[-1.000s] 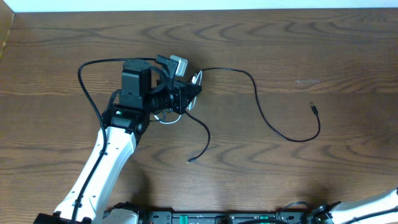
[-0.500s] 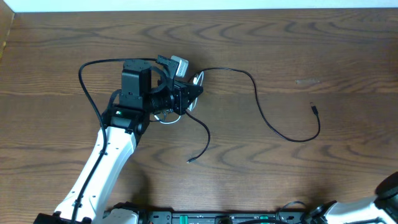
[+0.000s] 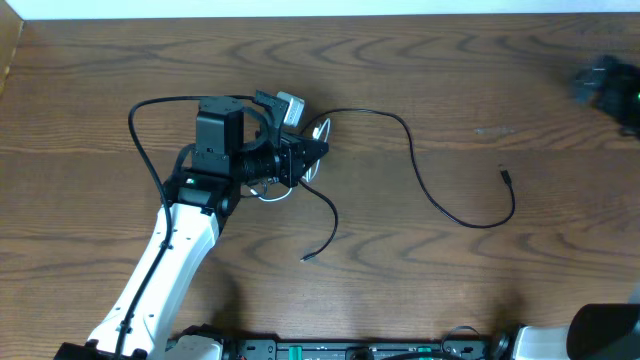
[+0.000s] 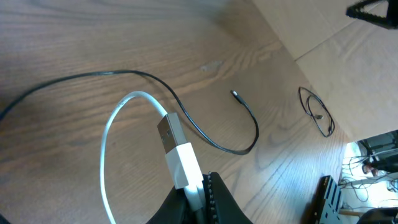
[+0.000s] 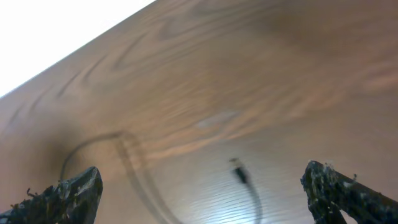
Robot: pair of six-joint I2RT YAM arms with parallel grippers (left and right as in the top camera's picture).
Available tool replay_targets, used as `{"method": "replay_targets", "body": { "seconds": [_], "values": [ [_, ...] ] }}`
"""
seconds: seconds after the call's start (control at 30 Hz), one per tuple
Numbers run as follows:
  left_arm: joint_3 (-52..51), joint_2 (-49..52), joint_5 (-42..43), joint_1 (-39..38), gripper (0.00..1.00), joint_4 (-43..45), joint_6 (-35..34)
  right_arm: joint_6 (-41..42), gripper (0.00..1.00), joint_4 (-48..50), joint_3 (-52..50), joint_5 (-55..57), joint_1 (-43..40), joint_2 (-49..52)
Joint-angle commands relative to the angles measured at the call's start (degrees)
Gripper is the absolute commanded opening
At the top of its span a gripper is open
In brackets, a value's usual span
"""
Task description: Untangle cables
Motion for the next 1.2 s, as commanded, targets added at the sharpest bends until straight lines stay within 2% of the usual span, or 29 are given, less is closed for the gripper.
{"method": "replay_targets", "body": {
  "seconds": [0.0, 0.17, 0.27, 0.43, 0.6, 0.77, 0.93, 1.0, 1.1, 1.17],
  "values": [
    [-0.3, 0.5, 1.4, -0.1, 0.08, -0.4, 0.9, -7.0, 0.99, -1.8, 0.0, -1.7, 5.9, -0.2],
    [-0.3, 0.5, 2.8, -0.1, 0.07, -0.3, 0.7, -13.2, 0.99, -5.3, 0.0, -1.7, 13.3, -0.1],
    [-0.3, 0.5, 4.0, -0.1, 0.08, -0.4, 0.7, -13.6, 0.99, -5.5, 0.0, -2.3, 16.5, -0.1],
    [-0.3, 0.5, 12.3, -0.1, 0.08, 2.0, 0.7, -16.9, 0.99, -5.3, 0.0, -10.7, 19.8, 0.1],
    [-0.3, 0.5, 20.5, -1.0, 0.08, 6.1, 0.7, -16.8, 0.99, -4.4, 0.0, -10.9, 22.2, 0.6],
    [-0.3, 0.5, 21.6, -4.1, 0.08, 9.0, 0.7, -18.1, 0.99, -4.9, 0.0, -10.9, 23.2, 1.9],
    [-0.3, 0.5, 23.4, -6.6, 0.08, 13.8, 0.7, -24.9, 0.99, -7.5, 0.0, -13.8, 23.3, 3.2],
    [-0.3, 0.5, 26.7, -6.9, 0.08, 18.9, 0.6, -31.9, 0.99, -9.7, 0.0, -20.1, 23.3, 3.8],
    [-0.3, 0.5, 27.1, -6.8, 0.08, 25.1, -3.4, -41.4, 0.99, -12.7, 0.0, -28.5, 23.3, 3.9],
    [-0.3, 0.5, 27.1, -6.8, 0.08, 28.0, -5.5, -43.3, 0.99, -13.0, 0.0, -30.6, 23.3, 3.9]
  ]
}}
